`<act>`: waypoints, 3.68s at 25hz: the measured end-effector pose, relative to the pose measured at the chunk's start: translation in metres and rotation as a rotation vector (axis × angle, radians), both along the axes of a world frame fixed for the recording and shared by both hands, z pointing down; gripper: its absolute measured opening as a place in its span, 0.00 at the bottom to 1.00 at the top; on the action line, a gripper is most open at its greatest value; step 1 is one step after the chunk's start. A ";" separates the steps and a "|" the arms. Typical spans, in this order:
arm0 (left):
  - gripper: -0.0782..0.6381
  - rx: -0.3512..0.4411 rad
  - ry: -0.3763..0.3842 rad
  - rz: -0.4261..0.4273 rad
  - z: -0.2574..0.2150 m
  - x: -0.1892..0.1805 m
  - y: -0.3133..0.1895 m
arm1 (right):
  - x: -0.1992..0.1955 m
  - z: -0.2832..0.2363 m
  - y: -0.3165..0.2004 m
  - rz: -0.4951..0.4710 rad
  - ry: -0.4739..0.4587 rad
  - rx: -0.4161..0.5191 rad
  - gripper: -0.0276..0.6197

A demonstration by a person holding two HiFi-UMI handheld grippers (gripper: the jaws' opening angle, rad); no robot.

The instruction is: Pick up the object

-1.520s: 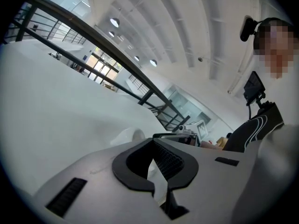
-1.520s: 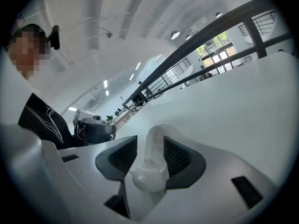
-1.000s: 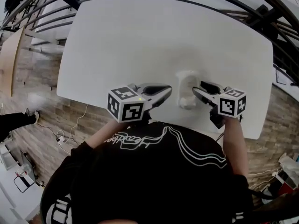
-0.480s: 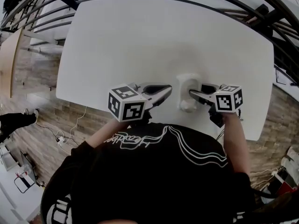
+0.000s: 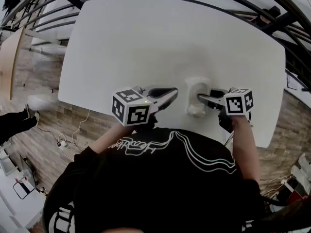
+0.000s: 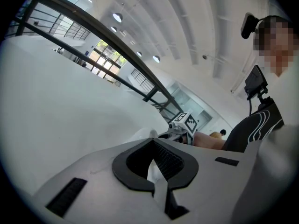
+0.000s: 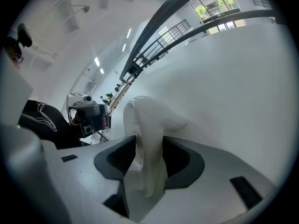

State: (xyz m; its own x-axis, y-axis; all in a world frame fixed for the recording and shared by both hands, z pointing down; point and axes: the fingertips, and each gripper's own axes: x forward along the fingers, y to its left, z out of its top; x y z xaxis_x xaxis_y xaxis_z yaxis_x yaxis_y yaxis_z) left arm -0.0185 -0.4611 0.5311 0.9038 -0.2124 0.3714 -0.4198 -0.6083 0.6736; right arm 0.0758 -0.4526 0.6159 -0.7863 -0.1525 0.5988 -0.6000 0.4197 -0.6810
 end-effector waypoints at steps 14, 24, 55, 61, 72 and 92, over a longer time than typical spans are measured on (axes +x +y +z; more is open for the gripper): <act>0.12 -0.003 0.005 -0.024 -0.005 -0.003 0.004 | 0.003 -0.008 0.000 0.075 -0.025 0.041 0.29; 0.12 0.010 0.006 -0.055 -0.016 -0.007 0.024 | 0.003 -0.020 0.005 0.149 -0.057 0.087 0.24; 0.12 0.195 0.136 -0.126 -0.143 0.023 0.200 | 0.034 -0.208 0.160 0.337 -0.335 0.446 0.24; 0.12 0.213 0.188 -0.145 -0.174 0.025 0.232 | 0.034 -0.236 0.200 0.316 -0.312 0.484 0.24; 0.12 0.324 0.213 -0.118 -0.202 0.069 0.354 | 0.071 -0.261 0.333 0.284 -0.332 0.574 0.24; 0.12 0.366 0.197 -0.121 -0.206 0.069 0.439 | 0.062 -0.257 0.423 0.249 -0.357 0.592 0.24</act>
